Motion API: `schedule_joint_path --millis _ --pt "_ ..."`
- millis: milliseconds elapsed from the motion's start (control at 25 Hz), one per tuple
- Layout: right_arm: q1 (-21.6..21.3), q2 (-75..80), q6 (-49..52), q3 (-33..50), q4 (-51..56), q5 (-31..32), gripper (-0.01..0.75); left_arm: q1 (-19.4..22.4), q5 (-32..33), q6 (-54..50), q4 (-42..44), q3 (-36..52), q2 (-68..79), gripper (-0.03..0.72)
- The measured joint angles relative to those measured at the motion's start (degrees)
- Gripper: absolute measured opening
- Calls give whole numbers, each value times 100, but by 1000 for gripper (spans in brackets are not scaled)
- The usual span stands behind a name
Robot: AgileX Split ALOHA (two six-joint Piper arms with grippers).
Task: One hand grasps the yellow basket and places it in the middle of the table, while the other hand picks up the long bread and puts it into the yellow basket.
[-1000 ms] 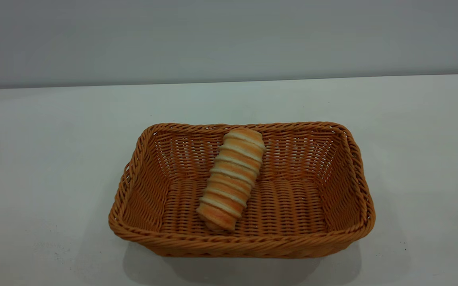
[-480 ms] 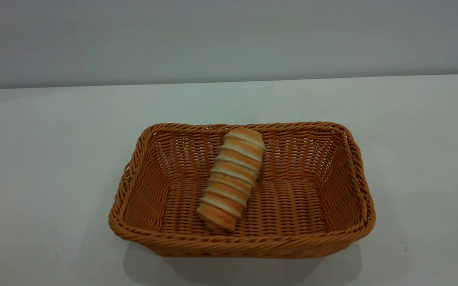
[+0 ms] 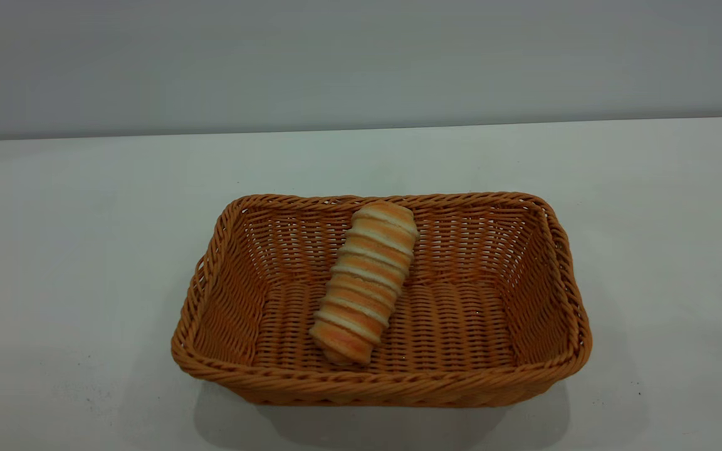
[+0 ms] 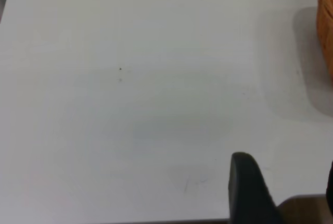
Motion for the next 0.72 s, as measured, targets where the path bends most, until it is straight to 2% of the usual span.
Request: schedule_joint_path --millis 720 --pt "-59 0 4 0 0 0 559 14 0 0 0 0 0 418"
